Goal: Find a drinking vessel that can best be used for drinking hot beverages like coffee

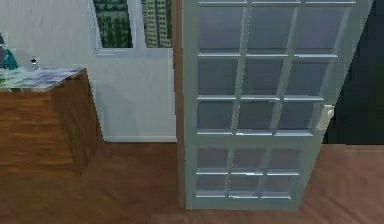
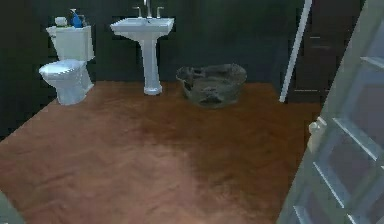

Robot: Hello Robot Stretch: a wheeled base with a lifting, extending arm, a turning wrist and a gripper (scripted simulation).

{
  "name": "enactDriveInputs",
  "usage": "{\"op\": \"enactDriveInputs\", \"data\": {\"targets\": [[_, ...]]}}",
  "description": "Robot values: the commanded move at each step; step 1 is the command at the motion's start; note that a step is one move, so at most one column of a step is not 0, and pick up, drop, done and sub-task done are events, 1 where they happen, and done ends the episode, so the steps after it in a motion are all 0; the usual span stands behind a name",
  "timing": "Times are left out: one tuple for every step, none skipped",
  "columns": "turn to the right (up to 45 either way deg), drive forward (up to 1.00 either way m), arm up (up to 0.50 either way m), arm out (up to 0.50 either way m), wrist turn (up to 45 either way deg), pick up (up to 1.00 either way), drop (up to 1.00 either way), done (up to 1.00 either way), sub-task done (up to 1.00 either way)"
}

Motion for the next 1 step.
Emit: {"op": "enactDriveInputs", "data": {"targets": [[-45.0,0.0,0.0,0.0,0.0,0.0,0.0,0.0,0.0]]}}
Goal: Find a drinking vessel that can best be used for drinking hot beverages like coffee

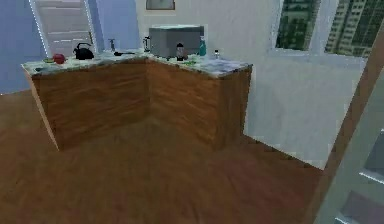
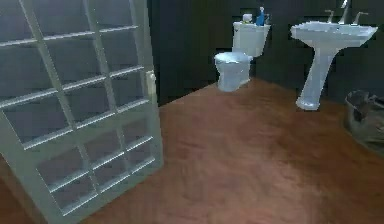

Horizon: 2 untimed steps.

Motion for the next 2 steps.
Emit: {"op": "enactDriveInputs", "data": {"targets": [[-33.0,0.0,0.0,0.0,0.0,0.0,0.0,0.0,0.0],[0.0,1.0,0.0,0.0,0.0,0.0,0.0,0.0,0.0]]}}
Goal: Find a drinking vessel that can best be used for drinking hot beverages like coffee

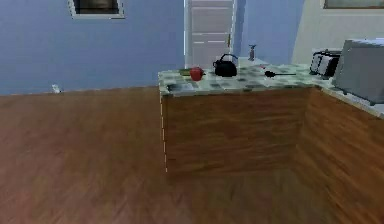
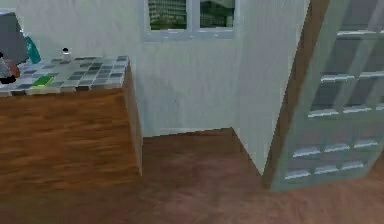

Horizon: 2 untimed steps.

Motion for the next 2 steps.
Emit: {"op": "enactDriveInputs", "data": {"targets": [[0.0,0.75,0.0,0.0,0.0,0.0,0.0,0.0,0.0],[12.0,0.0,0.0,0.0,0.0,0.0,0.0,0.0,0.0]]}}
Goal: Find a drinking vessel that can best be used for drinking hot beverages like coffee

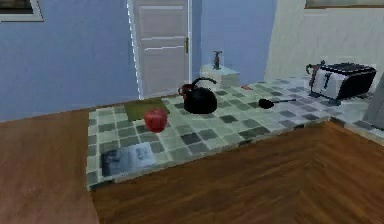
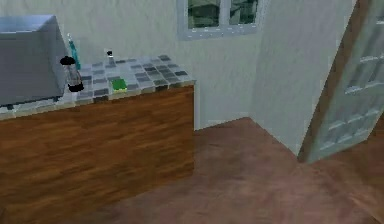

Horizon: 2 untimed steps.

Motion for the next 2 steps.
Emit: {"op": "enactDriveInputs", "data": {"targets": [[0.0,1.0,0.0,0.0,0.0,0.0,0.0,0.0,0.0],[0.0,0.0,0.0,0.0,0.0,0.0,0.0,1.0,0.0]]}}
